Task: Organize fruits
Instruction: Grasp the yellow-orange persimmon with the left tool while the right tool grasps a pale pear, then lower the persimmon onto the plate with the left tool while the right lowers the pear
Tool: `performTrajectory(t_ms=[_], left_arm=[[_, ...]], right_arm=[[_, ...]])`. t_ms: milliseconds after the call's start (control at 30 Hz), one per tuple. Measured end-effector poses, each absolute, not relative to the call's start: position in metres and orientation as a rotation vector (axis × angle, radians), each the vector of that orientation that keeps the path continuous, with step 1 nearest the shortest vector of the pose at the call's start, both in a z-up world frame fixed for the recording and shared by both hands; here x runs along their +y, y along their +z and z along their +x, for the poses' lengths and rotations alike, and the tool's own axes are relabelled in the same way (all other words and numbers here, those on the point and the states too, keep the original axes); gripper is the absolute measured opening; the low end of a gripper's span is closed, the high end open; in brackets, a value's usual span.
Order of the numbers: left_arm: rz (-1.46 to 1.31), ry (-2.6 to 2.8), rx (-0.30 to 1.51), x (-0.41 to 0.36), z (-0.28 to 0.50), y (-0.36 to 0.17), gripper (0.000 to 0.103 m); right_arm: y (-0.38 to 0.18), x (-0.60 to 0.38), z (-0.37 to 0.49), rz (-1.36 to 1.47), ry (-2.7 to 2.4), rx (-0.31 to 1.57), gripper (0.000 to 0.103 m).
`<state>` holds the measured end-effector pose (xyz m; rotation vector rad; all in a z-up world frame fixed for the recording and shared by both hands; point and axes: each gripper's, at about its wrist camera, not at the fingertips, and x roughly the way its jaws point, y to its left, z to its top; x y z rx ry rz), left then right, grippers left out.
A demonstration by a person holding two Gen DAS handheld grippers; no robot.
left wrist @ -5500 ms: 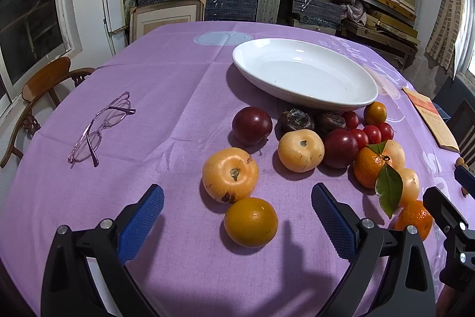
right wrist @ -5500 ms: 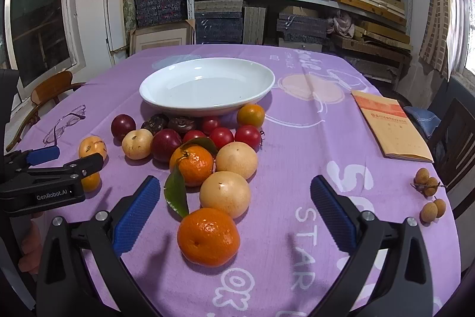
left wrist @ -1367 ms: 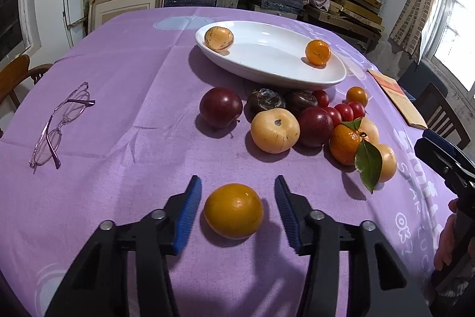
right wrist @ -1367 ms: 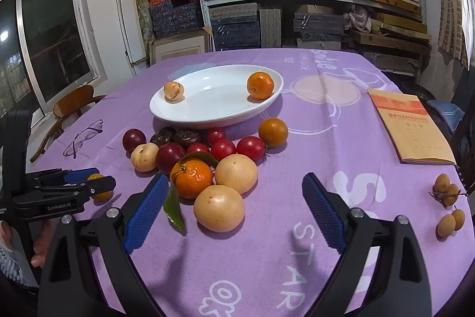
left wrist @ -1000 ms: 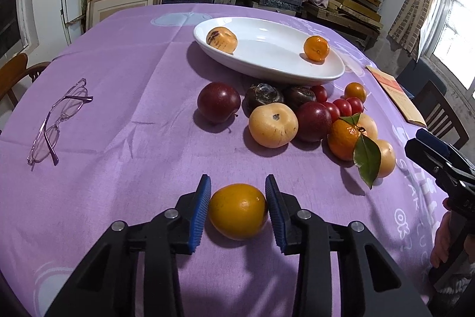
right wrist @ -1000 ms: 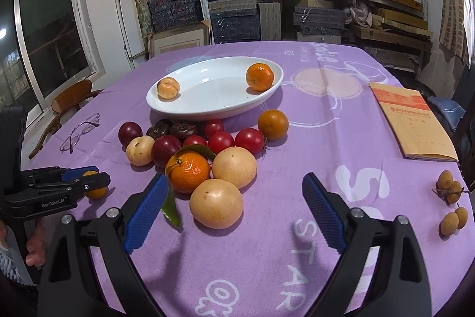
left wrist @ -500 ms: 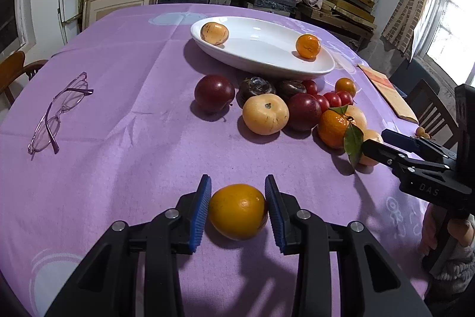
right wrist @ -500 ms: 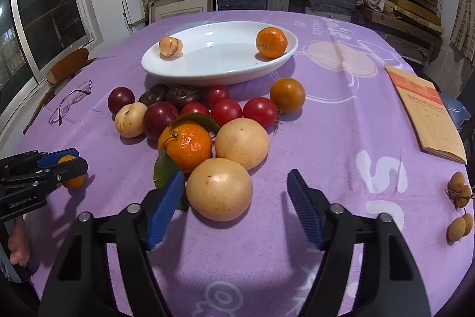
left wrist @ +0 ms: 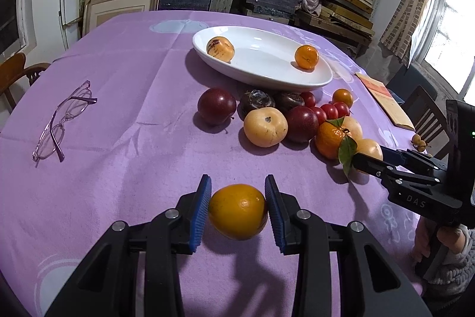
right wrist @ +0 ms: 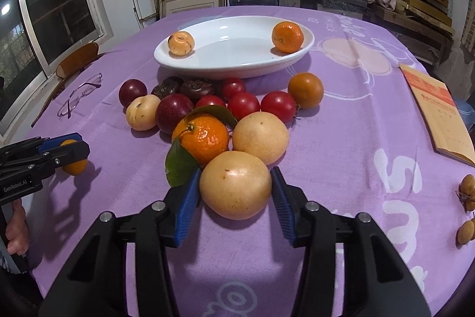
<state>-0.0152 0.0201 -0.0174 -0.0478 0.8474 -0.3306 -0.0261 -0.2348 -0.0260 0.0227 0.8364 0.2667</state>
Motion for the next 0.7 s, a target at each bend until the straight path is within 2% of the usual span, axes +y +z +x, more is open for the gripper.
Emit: performTrajectory(t_ms=[200, 400, 700], left_arm=[[0.001, -0.321, 0.796, 0.014, 0.009, 0.007, 0.037], [0.019, -0.38, 0.758, -0.014, 0.069, 0.029, 0.037], [0.025, -0.398, 0.78, -0.055, 0.149, 0.015, 0.038]], right_arm=[[0.004, -0.244, -0.029, 0.039, 0.272, 0.78, 0.047], [0.042, -0.247, 0.029, 0.034, 0.274, 0.739, 0.047], [0.023, -0.224, 0.133, -0.022, 0.225, 0.807, 0.047]])
